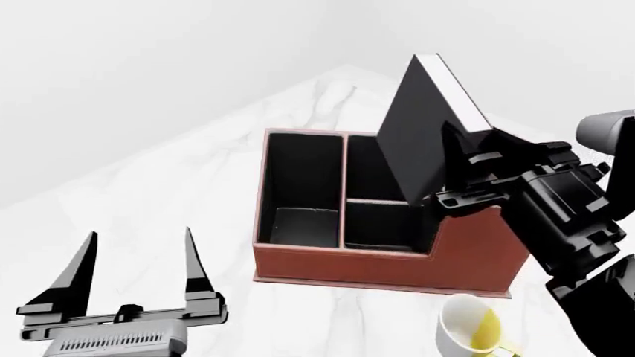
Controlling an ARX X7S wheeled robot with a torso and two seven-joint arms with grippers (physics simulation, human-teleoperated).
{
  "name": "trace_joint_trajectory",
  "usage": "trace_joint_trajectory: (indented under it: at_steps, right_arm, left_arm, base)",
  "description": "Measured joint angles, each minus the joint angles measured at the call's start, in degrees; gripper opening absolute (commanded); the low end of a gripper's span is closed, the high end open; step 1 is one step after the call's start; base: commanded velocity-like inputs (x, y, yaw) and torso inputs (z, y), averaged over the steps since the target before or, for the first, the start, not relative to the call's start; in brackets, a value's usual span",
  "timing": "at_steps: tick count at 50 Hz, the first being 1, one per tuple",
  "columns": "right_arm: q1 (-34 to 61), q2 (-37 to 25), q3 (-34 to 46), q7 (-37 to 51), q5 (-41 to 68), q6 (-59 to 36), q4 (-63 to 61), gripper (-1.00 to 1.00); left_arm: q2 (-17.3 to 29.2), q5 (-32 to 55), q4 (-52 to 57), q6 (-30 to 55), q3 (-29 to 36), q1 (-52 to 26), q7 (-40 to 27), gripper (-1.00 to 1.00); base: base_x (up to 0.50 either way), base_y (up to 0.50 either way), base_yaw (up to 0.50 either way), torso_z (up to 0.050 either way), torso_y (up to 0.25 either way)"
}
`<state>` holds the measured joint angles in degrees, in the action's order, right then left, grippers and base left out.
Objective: Pick up the book and place it in the right compartment of the caddy.
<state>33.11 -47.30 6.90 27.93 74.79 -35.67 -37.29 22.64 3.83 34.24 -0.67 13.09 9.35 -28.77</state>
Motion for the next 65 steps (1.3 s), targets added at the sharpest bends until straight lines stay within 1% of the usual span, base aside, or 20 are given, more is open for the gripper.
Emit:
trace_joint_trajectory:
  at_steps: [27,43,65]
  right_arm:
    - [9.83,-1.84,-1.28,6.6,4.08,-3.41,4.08,-1.0]
    - [12.77,-1.7,1.31,9.19,2.53,-6.06,7.35,-1.0]
    - [18.82,-1.98,6.93,13.15,-0.17,-12.84,11.44,-1.0]
  left_arm:
    - [0.23,-0.01,-0.14,0.23,0.41,-0.2,-0.46,1.0]
    - [0.38,0.11,-0.41,0.15,0.66,-0.32,-0.66,1.0]
    - [0.57,0.17,-0.49,0.16,0.92,-0.4,-1.05,1.0]
  base:
    - [0.0,0.0,0.0,0.0,0.001]
    - [0.0,0.0,0.0,0.001,0.002]
    - [0.0,0.0,0.0,0.0,0.001]
